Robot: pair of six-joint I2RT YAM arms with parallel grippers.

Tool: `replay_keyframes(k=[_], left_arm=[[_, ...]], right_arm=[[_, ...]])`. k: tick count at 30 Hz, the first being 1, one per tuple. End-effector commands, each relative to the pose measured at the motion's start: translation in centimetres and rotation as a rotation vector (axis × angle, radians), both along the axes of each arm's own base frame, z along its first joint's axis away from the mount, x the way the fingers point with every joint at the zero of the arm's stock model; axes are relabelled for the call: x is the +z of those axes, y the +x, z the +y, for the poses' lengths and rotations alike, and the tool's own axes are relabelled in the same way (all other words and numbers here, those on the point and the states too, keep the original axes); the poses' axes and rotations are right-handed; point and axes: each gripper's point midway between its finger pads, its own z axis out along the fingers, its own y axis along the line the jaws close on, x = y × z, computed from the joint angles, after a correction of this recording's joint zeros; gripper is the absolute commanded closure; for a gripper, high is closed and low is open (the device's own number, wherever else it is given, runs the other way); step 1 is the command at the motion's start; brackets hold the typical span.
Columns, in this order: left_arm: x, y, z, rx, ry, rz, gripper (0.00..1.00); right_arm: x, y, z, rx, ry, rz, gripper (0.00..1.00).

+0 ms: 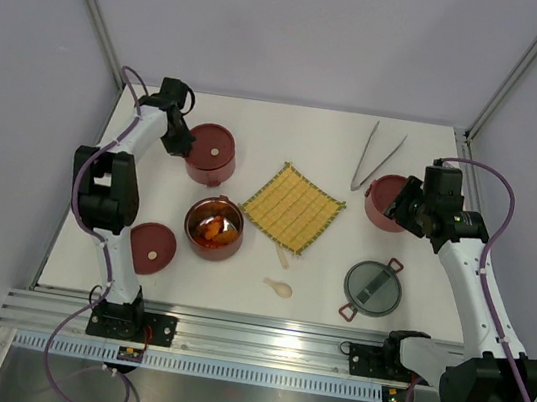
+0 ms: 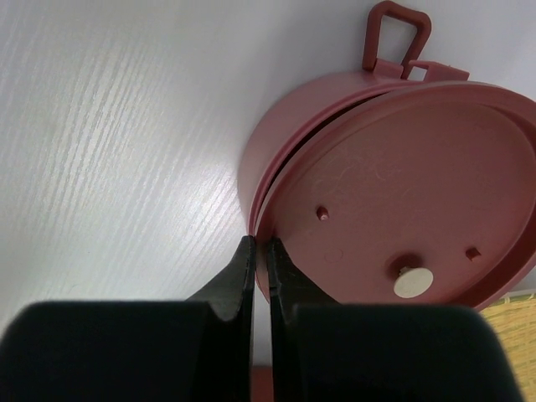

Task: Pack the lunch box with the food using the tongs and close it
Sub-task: Close the box lid on the packing box.

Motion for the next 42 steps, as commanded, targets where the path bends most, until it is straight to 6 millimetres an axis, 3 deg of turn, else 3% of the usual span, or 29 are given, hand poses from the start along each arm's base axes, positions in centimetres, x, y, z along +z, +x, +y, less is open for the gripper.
replay_keyframes(k=[1, 7, 11, 18, 23, 27, 34, 38, 39, 40, 42], left_arm=[[1.2, 1.3, 0.4, 0.002, 0.024, -0.042, 0.93], [1.6, 1.3, 0.4, -0.006, 0.025, -0.046, 0.79], [1.9, 1.3, 0.5, -0.010, 0.027, -0.049, 0.64], [3.0, 1.0, 0.5, -0.011, 0.026, -0.065, 0.50], [5.7, 1.1, 0.4, -0.017, 0.026, -0.136, 0.48], [7.9, 1.6, 0.0, -0.033, 0.053, -0.217, 0.40], [10.8, 3.6, -2.6, -0.122, 0.160, -0.329, 0.37], [10.2, 5.1, -3.1, -0.147, 0.206, -0.308, 0.39], [9.7, 5.4, -2.9, -0.145, 0.213, -0.292, 0.40], [7.7, 5.8, -3.0, -0.152, 0.221, -0.246, 0.40], [7.2, 6.4, -3.0, -0.154, 0.226, -0.216, 0.42]], right_arm=[[0.9, 0.4, 0.2, 0.010, 0.003, -0.037, 0.44], [1.0, 0.5, 0.3, 0.012, 0.005, -0.038, 0.44], [1.1, 0.5, 0.4, 0.011, 0.010, -0.039, 0.44], [1.0, 0.6, 0.4, 0.013, 0.010, -0.039, 0.44], [1.1, 0.7, 0.6, 0.019, 0.016, -0.040, 0.44], [0.9, 0.8, 0.5, 0.019, 0.013, -0.034, 0.44], [0.7, 1.0, 0.6, 0.019, 0.014, -0.022, 0.44], [0.6, 1.2, 0.6, 0.017, 0.010, -0.017, 0.44], [0.5, 1.3, 0.5, 0.014, 0.009, -0.014, 0.44], [0.3, 1.3, 0.6, 0.017, 0.007, -0.008, 0.44], [0.1, 1.2, 0.4, 0.010, 0.000, 0.003, 0.44]])
